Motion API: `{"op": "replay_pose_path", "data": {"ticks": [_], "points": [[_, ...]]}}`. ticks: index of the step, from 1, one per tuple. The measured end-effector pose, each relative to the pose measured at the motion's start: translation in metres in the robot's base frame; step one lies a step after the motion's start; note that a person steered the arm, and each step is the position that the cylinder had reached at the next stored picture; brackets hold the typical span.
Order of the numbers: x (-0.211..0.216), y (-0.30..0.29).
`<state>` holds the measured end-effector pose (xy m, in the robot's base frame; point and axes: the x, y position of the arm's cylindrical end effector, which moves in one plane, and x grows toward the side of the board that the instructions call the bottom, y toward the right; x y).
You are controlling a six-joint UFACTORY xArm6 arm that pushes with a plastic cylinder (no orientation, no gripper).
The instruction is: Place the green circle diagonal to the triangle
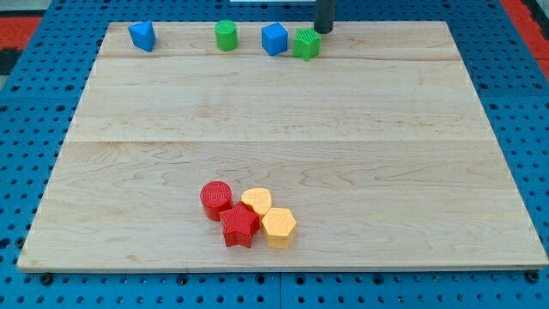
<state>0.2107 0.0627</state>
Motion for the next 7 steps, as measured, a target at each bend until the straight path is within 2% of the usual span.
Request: {"op": "replay_pose_path", "data": {"ticks": [1, 2, 3, 4, 5, 6, 7], "points": [[0.046, -0.072], [0.063, -0.122], [0.052, -0.068], [0.008, -0.11], [0.021, -0.199], [0.078, -0.227], [0.062, -0.227]]}}
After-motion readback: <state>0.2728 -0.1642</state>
